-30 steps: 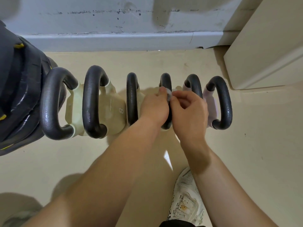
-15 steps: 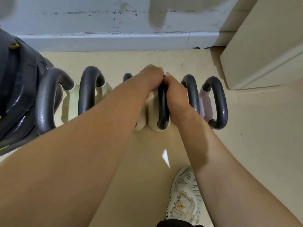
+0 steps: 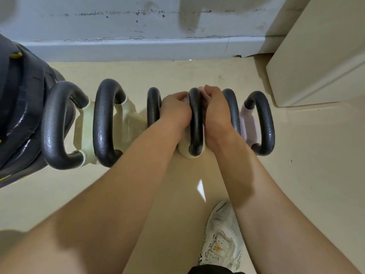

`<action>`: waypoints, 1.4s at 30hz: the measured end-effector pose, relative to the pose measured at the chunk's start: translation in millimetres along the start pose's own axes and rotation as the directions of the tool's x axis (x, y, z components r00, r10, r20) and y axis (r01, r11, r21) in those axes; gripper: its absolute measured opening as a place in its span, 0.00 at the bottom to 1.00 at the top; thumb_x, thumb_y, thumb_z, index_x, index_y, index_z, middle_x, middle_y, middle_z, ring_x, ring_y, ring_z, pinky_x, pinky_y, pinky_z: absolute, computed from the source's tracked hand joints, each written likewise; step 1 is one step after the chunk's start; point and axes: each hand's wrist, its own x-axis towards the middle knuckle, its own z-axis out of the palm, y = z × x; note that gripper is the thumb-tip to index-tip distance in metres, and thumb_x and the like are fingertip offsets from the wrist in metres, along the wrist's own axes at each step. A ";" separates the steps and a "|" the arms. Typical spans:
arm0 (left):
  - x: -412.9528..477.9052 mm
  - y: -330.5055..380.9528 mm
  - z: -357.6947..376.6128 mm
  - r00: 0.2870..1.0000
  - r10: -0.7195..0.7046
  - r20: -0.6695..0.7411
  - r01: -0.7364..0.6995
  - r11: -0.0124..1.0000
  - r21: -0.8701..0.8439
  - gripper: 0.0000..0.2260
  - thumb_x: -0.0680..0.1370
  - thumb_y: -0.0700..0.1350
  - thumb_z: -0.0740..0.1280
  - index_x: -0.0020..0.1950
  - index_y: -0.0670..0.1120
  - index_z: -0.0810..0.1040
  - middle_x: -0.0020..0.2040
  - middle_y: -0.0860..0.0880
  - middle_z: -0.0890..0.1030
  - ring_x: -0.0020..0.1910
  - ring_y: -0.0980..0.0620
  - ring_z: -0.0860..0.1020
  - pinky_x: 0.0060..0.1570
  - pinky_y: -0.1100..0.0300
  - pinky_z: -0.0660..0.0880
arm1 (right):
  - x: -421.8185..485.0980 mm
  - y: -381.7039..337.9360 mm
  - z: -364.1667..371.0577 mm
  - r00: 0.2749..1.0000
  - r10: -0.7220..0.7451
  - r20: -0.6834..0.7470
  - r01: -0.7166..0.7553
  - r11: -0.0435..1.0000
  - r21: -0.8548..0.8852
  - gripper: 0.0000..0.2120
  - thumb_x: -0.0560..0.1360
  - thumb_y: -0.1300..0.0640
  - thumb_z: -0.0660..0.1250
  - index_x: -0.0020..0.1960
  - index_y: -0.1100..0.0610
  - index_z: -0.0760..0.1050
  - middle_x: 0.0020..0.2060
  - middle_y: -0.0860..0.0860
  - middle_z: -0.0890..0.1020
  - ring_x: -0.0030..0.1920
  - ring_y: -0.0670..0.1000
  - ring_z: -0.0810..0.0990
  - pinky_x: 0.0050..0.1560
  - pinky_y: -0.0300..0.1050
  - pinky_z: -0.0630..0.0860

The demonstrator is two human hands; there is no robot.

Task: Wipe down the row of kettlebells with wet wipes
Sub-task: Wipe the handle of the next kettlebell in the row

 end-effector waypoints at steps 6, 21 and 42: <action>-21.0 3.3 0.2 0.999 -0.027 -0.042 0.019 0.982 -0.190 0.12 0.75 0.52 0.64 0.40 0.46 0.80 0.56 0.38 0.83 0.57 0.37 0.81 0.62 0.40 0.76 | -20.3 -3.8 -13.8 0.996 -0.063 0.061 0.049 0.975 0.217 0.19 0.84 0.52 0.57 0.67 0.60 0.78 0.64 0.55 0.83 0.62 0.49 0.83 0.65 0.44 0.77; -9.8 15.3 -6.2 0.975 -0.217 0.058 0.224 0.956 -0.190 0.20 0.80 0.56 0.61 0.54 0.40 0.81 0.53 0.40 0.85 0.51 0.40 0.84 0.57 0.46 0.79 | -0.2 -6.3 -5.7 0.986 -0.167 0.012 0.157 0.947 0.281 0.17 0.82 0.55 0.61 0.62 0.65 0.79 0.53 0.57 0.82 0.56 0.55 0.82 0.67 0.51 0.77; -45.5 -7.2 -8.3 0.833 0.540 -0.121 -0.432 0.771 0.469 0.01 0.77 0.51 0.70 0.47 0.55 0.80 0.38 0.60 0.80 0.41 0.65 0.79 0.42 0.75 0.71 | -26.0 4.4 -41.8 0.833 -0.553 -0.016 0.510 0.779 -0.365 0.09 0.73 0.63 0.77 0.51 0.56 0.81 0.42 0.45 0.85 0.44 0.41 0.85 0.47 0.32 0.79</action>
